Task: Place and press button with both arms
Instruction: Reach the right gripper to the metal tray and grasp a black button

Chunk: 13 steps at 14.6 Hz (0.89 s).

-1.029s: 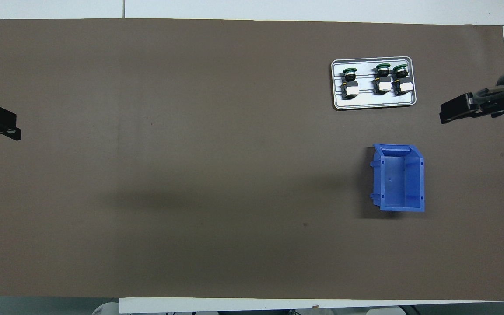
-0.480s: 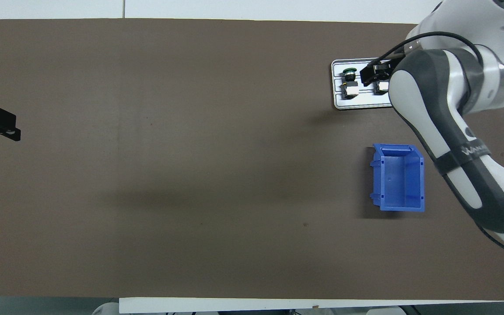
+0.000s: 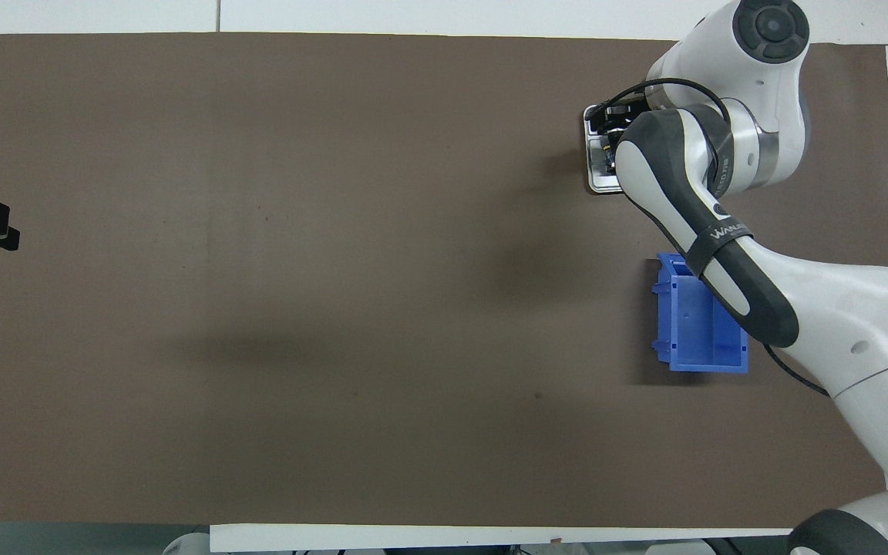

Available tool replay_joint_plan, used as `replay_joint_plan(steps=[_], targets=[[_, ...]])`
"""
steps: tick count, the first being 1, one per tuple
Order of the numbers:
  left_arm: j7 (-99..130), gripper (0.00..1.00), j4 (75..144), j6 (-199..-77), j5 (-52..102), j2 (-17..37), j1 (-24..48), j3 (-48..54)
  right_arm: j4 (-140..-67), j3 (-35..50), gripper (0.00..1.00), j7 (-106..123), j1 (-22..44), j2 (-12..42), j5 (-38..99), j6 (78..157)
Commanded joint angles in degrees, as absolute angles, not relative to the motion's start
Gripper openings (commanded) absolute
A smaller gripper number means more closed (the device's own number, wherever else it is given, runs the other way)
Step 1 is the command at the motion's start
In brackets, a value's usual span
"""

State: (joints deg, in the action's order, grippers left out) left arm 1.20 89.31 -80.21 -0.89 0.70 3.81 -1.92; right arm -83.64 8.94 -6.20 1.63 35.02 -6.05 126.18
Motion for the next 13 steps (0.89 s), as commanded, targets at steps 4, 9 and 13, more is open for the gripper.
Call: replay_joint_plan(steps=[4,9,13], targets=[[0.44,1.0,89.91,-81.04,-0.97,0.09,3.87,-2.02,-88.5,9.23,0.91,-7.73,0.7,34.89,-6.77,130.34],[0.27,1.0,90.09,-81.21,-0.97,0.0,4.48,-1.58,-93.33,9.23,0.85,-7.82,0.35,34.19,-6.33,133.15],[0.26,1.0,90.09,-81.12,-1.05,0.0,4.48,-1.58,-92.29,9.23,0.18,-7.82,0.26,34.01,-6.42,130.09]])
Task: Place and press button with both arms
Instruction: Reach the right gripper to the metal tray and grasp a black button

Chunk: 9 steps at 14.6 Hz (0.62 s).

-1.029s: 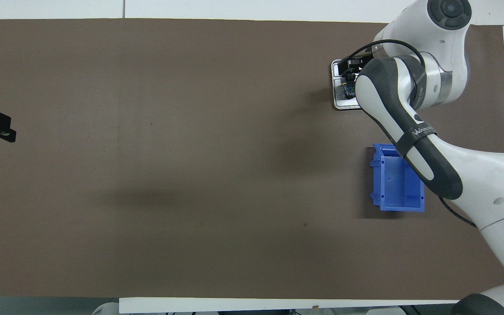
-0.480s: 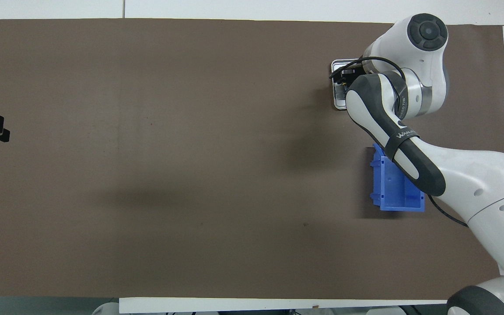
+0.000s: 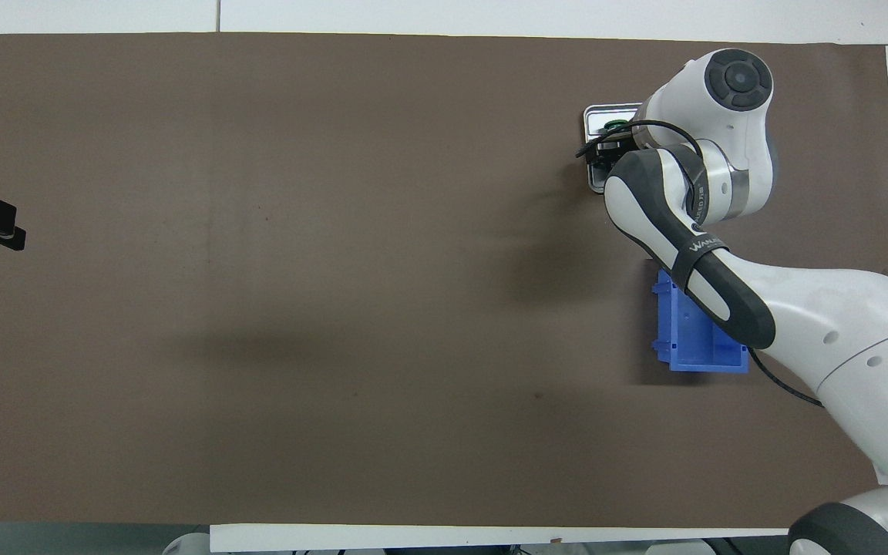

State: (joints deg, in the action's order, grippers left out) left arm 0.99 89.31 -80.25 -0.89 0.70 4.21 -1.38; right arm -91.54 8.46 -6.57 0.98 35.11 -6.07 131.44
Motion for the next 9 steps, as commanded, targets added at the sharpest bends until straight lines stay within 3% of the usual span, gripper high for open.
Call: replay_joint_plan(steps=[1,4,9], targets=[[0.26,1.0,90.09,-81.12,-1.05,0.0,4.4,-1.58,-91.24,9.23,0.0,-7.82,0.35,34.01,-6.42,128.77],[0.35,1.0,90.17,-81.21,-1.05,0.0,4.04,-1.58,-87.46,9.23,0.0,-8.96,1.14,33.67,-6.33,124.73],[0.44,1.0,91.14,-81.21,-1.05,-0.62,3.78,-1.58,-88.16,13.7,0.0,-32.88,4.2,25.32,-5.71,114.63]])
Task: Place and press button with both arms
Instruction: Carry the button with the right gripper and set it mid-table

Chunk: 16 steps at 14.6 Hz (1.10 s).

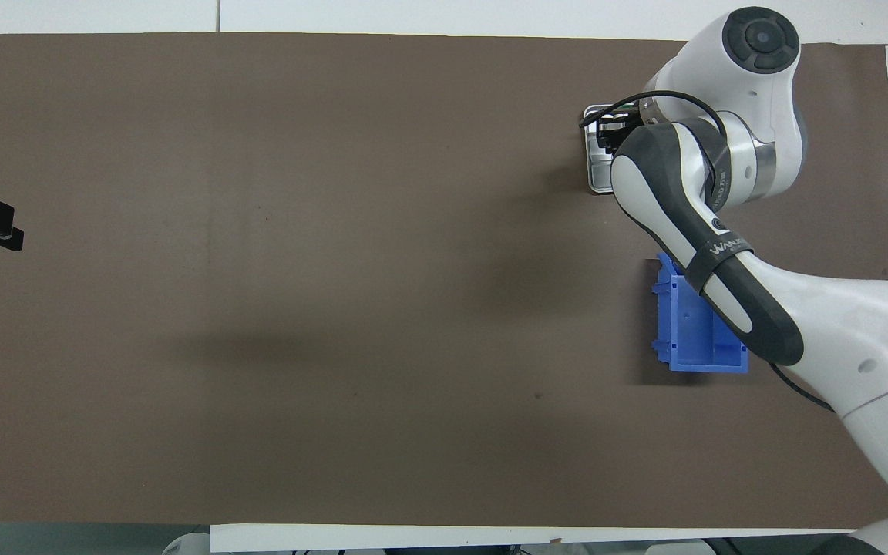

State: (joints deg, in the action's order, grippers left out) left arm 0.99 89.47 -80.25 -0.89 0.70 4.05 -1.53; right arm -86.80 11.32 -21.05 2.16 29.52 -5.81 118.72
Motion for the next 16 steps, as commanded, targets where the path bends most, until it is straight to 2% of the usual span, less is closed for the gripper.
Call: replay_joint_plan(steps=[1,4,9,12,16], targets=[[0.53,1.0,91.06,-81.21,-1.05,-0.62,3.78,-1.58,-87.98,14.06,0.0,-41.05,6.48,24.7,-5.71,112.43],[0.62,1.0,91.05,-81.47,-1.05,-0.53,3.78,-1.58,-88.33,14.15,0.0,-65.39,15.26,24.17,-5.71,111.18],[0.79,1.0,91.05,-82.53,-1.05,-0.53,3.78,-1.93,-88.24,14.15,0.01,-98.99,24.85,26.01,-5.71,112.14],[0.36,1.0,91.05,-82.53,-1.05,-0.62,3.69,-1.93,-88.24,14.15,0.11,-119.3,26.28,28.38,-6.5,114.6],[0.53,1.0,91.06,-82.53,-1.05,-0.61,4.22,-1.93,-90.26,13.89,0.15,-124.88,27.87,31.28,-8.08,119.26]])
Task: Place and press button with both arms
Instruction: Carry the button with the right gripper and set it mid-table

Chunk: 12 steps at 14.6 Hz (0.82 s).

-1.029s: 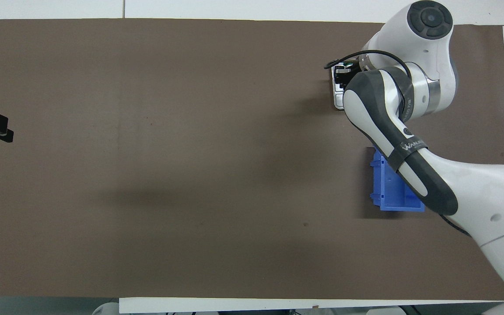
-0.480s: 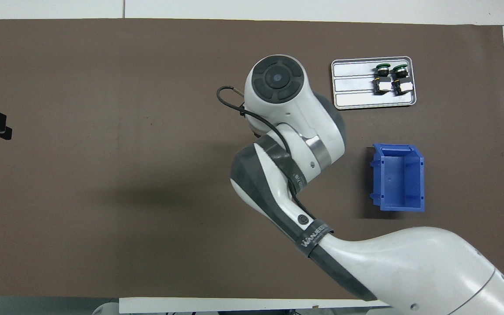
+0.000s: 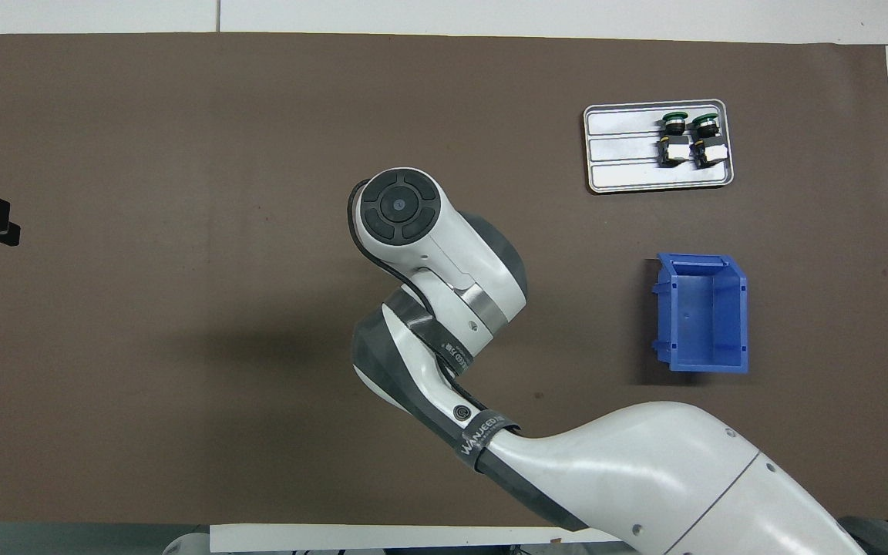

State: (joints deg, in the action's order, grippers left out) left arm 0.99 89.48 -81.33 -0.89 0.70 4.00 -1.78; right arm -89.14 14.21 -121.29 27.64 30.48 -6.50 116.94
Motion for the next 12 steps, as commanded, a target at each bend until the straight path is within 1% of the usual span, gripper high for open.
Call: replay_joint_plan(steps=[1,4,5,6,7,8,9,10,12], targets=[[0.53,1.0,91.05,-82.53,-1.05,-0.53,4.31,-1.93,-91.13,13.97,0.18,-128.72,27.43,31.64,-8.17,121.18],[0.44,1.0,91.05,-82.62,-1.05,-0.53,4.31,-1.93,-91.67,13.89,0.22,-133.24,28.04,33.66,-8.35,122.61],[0.53,1.0,91.05,-82.44,-1.05,-0.53,4.31,-1.93,-91.67,13.89,0.27,-133.16,28.04,33.66,-8.35,122.17],[0.96,1.0,91.05,-82.53,-1.05,-0.53,3.96,-1.93,-91.5,13.89,0.4,-133.15,28.04,33.66,-8.44,121.73],[1.49,1.0,91.14,-82.44,-1.05,-0.61,3.87,-1.93,-91.58,13.89,0.77,-132.55,28.56,33.58,-9.39,121.55],[1.76,1.0,91.14,-82.53,-1.05,-0.62,3.87,-1.93,-91.23,13.97,1.0,-131.84,28.74,33.4,-12.36,120.51],[1.84,1.0,91.06,-82.53,-1.05,-0.53,3.78,-1.93,-90.45,14.06,1.0,-131.14,28.22,32.79,-13.09,119.11],[1.93,1.0,91.14,-82.53,-1.05,-0.61,3.78,-1.93,-89.66,14.15,1.0,-130.44,27.43,30.61,-13.01,117.96],[3.77,1.0,91.23,-82.62,-1.05,-0.61,3.69,-1.93,-90.43,14.06,1.0,-125.2,23.93,25.34,-12.92,116.46]])
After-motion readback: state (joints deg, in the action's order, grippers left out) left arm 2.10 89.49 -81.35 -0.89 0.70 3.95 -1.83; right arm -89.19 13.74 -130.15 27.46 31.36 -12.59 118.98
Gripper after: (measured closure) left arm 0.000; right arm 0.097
